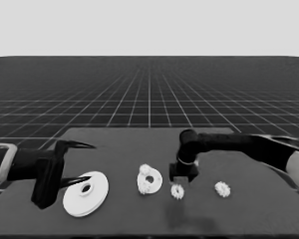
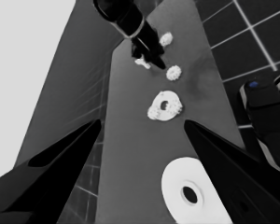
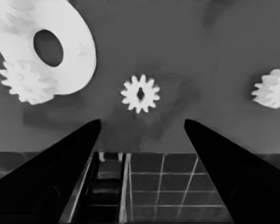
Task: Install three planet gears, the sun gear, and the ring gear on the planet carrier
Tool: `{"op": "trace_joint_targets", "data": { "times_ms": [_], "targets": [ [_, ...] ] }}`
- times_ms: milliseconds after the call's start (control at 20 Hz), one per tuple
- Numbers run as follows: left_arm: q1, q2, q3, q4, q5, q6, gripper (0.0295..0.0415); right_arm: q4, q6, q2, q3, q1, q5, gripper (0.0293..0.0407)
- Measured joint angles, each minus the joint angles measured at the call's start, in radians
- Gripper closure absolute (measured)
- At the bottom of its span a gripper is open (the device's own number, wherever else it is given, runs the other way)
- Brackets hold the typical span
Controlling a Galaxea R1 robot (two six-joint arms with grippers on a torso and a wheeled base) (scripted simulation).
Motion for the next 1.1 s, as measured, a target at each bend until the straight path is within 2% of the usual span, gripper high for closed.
{"op": "trace_joint_targets", "data": {
  "times_ms": [100,150,250,350,600,700,1100],
  "targets": [
    [0.000,0.000,0.000,0.000,0.000,0.000,0.0326,0.005,0.004,0.006,-0.016,0.000,0.003,0.0315],
    [0.000,0.000,0.000,0.000,0.000,0.000,0.0326,-0.090,-0.021,0.016,-0.056,-0.090,0.018,0.0315],
    [0.000,0.000,0.000,0.000,0.000,0.000,0.0326,-0.172,-0.057,0.032,-0.118,-0.184,0.046,0.0315],
    [0.000,0.000,0.000,0.000,0.000,0.000,0.0326,-0.198,-0.072,0.040,-0.146,-0.212,0.059,0.0315],
    [0.000,0.000,0.000,0.000,0.000,0.000,0.0326,-0.210,-0.079,0.044,-0.160,-0.224,0.066,0.0315],
    [0.000,0.000,0.000,0.000,0.000,0.000,0.0326,-0.210,-0.080,0.044,-0.161,-0.224,0.067,0.0386],
    [0.000,0.000,0.000,0.000,0.000,0.000,0.0326,-0.211,-0.080,0.044,-0.161,-0.224,0.067,0.0387]
  ]
}}
